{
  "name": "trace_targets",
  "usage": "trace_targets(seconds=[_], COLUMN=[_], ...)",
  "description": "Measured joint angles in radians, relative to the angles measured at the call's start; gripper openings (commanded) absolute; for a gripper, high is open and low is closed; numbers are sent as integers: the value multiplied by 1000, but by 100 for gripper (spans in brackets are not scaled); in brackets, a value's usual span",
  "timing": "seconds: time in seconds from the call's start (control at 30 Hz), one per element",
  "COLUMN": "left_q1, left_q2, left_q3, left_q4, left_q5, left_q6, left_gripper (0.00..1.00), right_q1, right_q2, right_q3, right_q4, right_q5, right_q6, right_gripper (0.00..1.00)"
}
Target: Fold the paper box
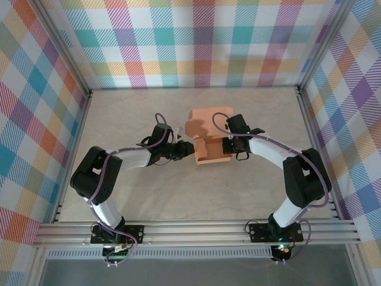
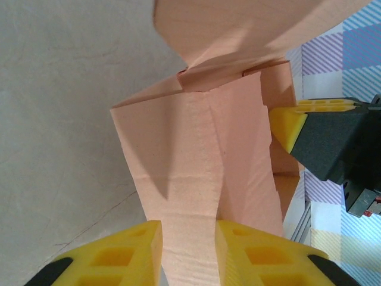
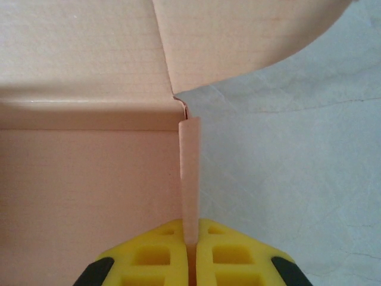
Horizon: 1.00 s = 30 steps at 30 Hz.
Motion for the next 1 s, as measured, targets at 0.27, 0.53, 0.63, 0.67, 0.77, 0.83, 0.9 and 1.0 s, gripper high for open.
trace_targets(seconds=[0.27,0.53,0.63,0.67,0.77,0.83,0.9,1.0], left_q1=[-6,-6,-7,-7,-7,-8,-13,-17], left_q2=[29,29,29,29,29,29,29,29], left_q3=[-10,-28,-34,-37,-47,-51,-52,-53], left_q4=[39,105,114,116,120,121,128,134], left_q5=[14,25,24,25,24,25,25,25], left_q6=[-24,-66,-77,-78,-81,-82,-85,-85], left_gripper=[31,34,41,41,40,40,39,37], right_q1=[2,2,2,2,3,6,9,11], right_q2=[19,31,35,38,48,56,62,63], right_q3=[-11,-15,-16,-16,-16,-16,-16,-16], right_q4=[-4,-7,-7,-7,-7,-7,-6,-6], right_q5=[7,7,7,7,8,14,18,30], right_q6=[7,21,27,30,31,34,38,39], right_gripper=[0,0,0,0,0,0,0,0])
